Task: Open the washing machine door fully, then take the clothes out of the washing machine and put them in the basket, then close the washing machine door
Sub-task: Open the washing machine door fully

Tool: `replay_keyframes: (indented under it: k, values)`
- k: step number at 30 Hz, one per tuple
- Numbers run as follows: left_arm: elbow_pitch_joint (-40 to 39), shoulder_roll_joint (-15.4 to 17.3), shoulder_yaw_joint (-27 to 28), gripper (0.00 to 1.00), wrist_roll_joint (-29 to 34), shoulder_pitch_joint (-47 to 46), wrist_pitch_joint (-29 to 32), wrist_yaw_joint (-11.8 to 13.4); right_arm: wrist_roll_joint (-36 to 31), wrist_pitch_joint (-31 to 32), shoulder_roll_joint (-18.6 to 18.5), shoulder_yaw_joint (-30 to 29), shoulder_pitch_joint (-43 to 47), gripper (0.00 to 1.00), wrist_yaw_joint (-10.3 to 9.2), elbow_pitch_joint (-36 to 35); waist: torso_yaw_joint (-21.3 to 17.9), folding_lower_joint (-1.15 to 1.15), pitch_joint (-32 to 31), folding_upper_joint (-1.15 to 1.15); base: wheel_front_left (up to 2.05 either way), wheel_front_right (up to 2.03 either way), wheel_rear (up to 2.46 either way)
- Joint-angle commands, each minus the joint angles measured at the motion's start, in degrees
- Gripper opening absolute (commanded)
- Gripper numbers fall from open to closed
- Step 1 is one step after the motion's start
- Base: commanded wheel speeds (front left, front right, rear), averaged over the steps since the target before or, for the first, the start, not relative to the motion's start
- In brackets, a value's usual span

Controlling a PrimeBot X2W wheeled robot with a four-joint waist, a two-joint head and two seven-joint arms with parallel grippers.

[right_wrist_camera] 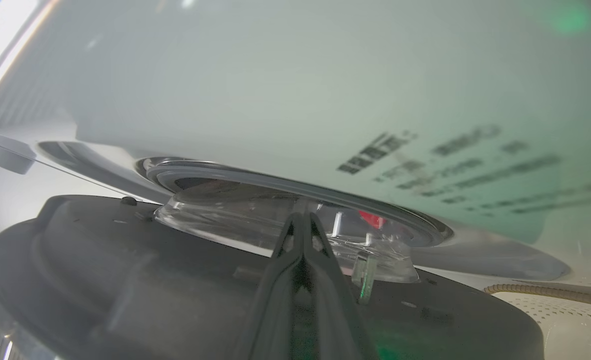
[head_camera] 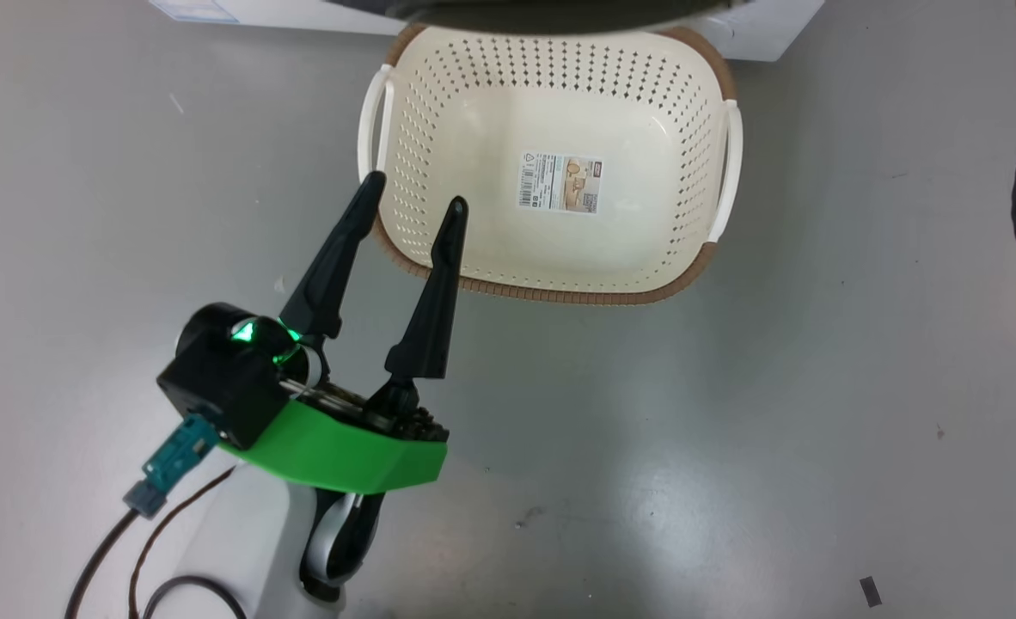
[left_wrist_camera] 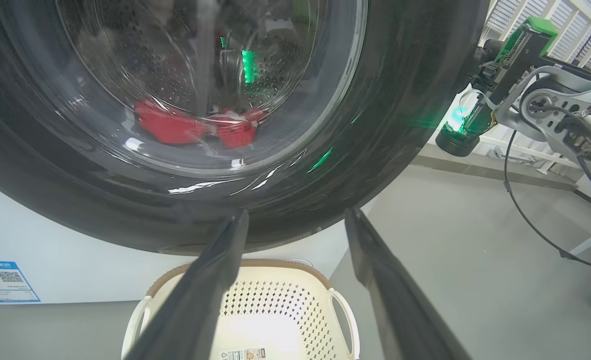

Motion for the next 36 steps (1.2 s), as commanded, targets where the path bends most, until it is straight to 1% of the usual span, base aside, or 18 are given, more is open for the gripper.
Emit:
replay_keyframes:
  k: [1,14,26,36]
  values:
    - [-1.07,1.03,1.76,1.00,-0.36,0.07,-0.27,-0.53,-0.27,1.16,2.63,1.40,1.64,0.00,0.44,-2.60,0.02,0.00,-0.24,0.00,0.00,0.00,0.00]
    - [-0.32,1.03,2.81,1.00,0.37,1.44,-0.27,-0.81,-1.07,3.60,3.57,1.10,9.18,0.00,0.44,-8.92,-0.88,0.00,-3.01,0.00,0.00,0.00,0.00]
    - [0.43,1.03,3.17,1.00,1.20,2.50,-0.27,-0.93,-1.78,4.55,4.22,2.04,15.23,0.00,0.44,-11.55,-1.60,0.00,-6.58,0.00,0.00,0.00,0.00]
    - [0.85,1.03,3.32,1.00,1.46,3.92,-0.27,-0.96,-0.77,4.89,4.39,3.23,21.32,0.00,0.44,-14.38,-1.41,0.00,-9.77,0.00,0.00,0.00,0.00]
